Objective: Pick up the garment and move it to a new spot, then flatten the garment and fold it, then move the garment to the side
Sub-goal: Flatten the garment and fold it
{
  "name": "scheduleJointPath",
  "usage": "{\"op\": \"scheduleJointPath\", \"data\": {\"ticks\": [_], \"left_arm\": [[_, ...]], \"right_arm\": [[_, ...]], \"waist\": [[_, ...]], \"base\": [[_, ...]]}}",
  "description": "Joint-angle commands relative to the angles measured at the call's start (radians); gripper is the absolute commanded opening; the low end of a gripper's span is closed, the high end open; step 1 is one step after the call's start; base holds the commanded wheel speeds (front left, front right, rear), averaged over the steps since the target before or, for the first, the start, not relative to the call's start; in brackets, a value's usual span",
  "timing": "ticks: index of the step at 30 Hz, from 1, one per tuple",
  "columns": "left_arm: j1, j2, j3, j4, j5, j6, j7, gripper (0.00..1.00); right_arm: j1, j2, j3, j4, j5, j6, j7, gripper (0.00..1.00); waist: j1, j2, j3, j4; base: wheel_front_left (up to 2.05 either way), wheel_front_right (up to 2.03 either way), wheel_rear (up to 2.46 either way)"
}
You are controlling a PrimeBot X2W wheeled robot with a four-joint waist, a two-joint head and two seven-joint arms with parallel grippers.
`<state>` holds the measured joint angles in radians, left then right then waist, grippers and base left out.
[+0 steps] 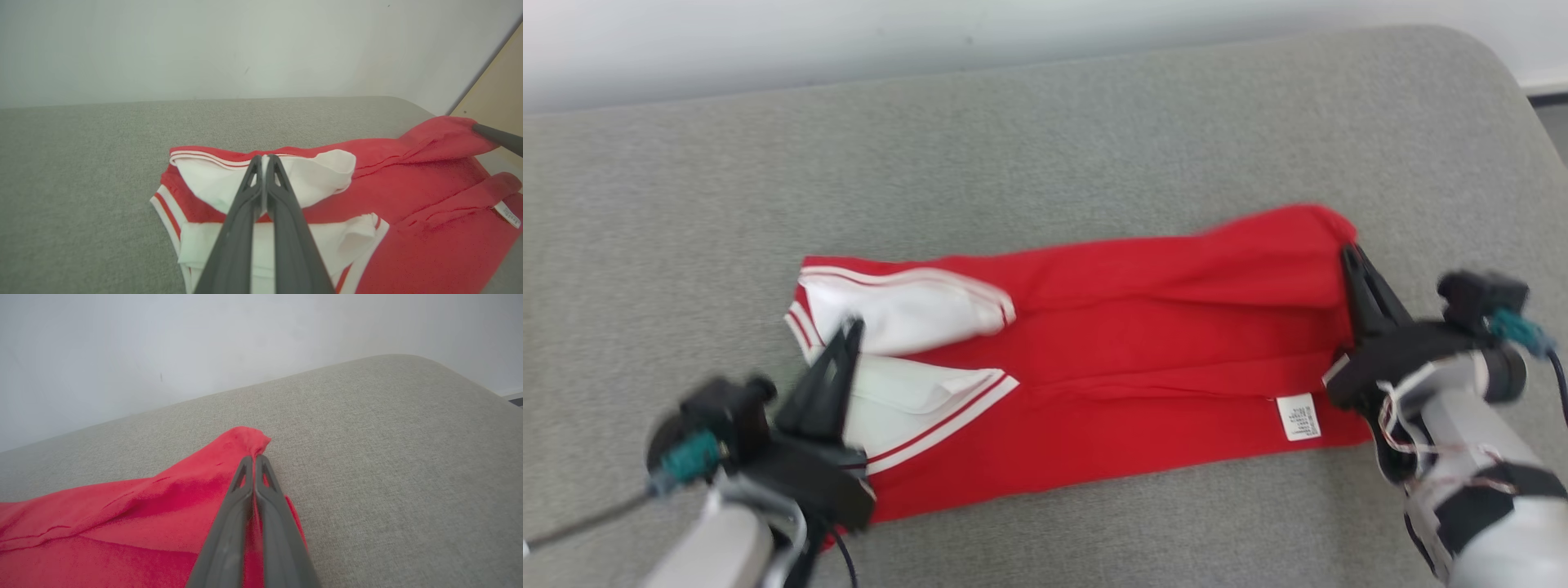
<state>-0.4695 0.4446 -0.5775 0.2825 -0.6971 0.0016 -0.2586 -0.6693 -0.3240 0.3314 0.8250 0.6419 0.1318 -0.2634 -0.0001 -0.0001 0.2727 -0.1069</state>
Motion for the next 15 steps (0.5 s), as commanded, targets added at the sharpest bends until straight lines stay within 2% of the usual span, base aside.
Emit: {"op": "scheduleJointPath", "data": {"ticks": [1, 6, 11, 15], "left_arm": [[0.048, -0.017, 0.009, -0.019, -0.021, 0.007, -0.006, 0.00], [0.121, -0.050, 0.012, -0.019, -0.010, 0.008, -0.007, 0.00], [0.166, -0.097, 0.056, 0.033, -0.012, -0.020, -0.006, 0.00], [0.188, -0.129, 0.101, 0.094, 0.008, -0.044, -0.006, 0.00]], "right_arm": [[0.045, -0.006, -0.026, -0.029, -0.005, -0.002, -0.002, 0.00], [0.135, -0.006, -0.088, -0.078, -0.008, -0.002, -0.001, 0.00], [0.211, -0.003, -0.131, -0.097, -0.020, -0.002, -0.002, 0.00], [0.243, 0.008, -0.127, -0.088, -0.018, -0.002, -0.002, 0.00]], "waist": [[0.0001, 0.0001, -0.024, 0.026], [0.0001, 0.0001, -0.039, 0.048], [0.0001, 0.0001, -0.060, 0.061], [0.0001, 0.0001, -0.076, 0.060]], "base": [[0.00, 0.00, 0.00], [0.00, 0.00, 0.00], [0.00, 0.00, 0.00], [0.00, 0.00, 0.00]]}}
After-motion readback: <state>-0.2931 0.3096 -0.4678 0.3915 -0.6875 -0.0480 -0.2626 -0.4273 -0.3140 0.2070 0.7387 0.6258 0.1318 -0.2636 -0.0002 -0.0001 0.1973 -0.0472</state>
